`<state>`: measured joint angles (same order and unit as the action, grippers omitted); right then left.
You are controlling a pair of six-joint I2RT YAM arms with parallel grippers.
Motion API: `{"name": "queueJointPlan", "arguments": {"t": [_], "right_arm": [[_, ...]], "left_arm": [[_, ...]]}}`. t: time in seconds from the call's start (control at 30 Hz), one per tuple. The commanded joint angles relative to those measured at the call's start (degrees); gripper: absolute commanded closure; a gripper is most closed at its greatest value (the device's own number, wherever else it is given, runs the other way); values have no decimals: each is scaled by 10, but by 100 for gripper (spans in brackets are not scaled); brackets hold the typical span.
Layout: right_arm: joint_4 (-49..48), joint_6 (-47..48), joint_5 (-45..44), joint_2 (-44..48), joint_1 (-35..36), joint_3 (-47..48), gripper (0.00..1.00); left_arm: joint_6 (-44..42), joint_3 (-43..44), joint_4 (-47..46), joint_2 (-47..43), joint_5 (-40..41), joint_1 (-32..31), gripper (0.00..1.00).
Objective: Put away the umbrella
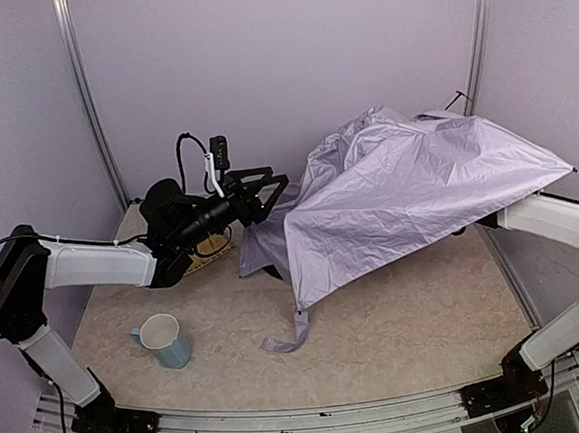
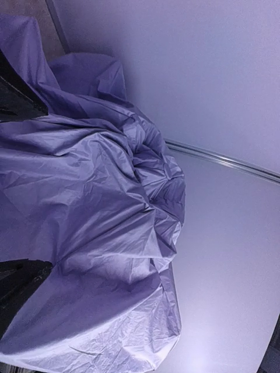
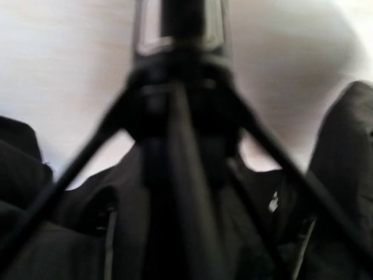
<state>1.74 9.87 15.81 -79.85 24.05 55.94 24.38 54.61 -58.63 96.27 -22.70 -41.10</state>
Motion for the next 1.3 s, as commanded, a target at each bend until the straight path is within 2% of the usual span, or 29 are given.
{"name": "queueJointPlan", "arguments": {"t": [0.0,0.1,0.23,0.4,0.5,0.57,0.67,0.77,0.9,0.97,1.03,1.17,1.23,1.27], "right_arm": [[145,143,-183,40,-9,98,100],[193,184,-234,50,-6,165,100],[208,267,-316,72,24,218,100],[225,368,-361,79,84,227,100],[262,397,-372,58,116,219,100],[290,385,-351,36,134,201,100],[315,329,-234,-11,163,157,100],[284,274,-146,-75,199,94,100],[239,221,-102,-177,227,50,98],[226,203,-102,-224,229,52,89],[219,191,-107,-245,230,63,75],[198,161,-115,-234,230,74,48],[172,150,-116,-206,231,54,28],[163,144,-115,-187,232,43,7]], "left_arm": [[-113,-13,95,-65,58,9,20],[-140,-17,125,-90,73,9,20],[-151,-34,128,-118,89,9,20],[-163,-47,142,-135,100,10,20],[-169,-52,151,-143,102,10,20],[-174,-56,159,-145,104,10,20],[-177,-62,177,-142,103,8,20],[-185,-72,193,-137,94,3,20],[-196,-82,199,-114,77,-14,19],[-195,-71,204,-82,61,-21,17],[-189,-52,212,-44,43,-28,17],[-171,-14,211,31,19,-45,17],[-174,3,214,61,15,-55,17],[-174,11,216,74,17,-58,17]]}}
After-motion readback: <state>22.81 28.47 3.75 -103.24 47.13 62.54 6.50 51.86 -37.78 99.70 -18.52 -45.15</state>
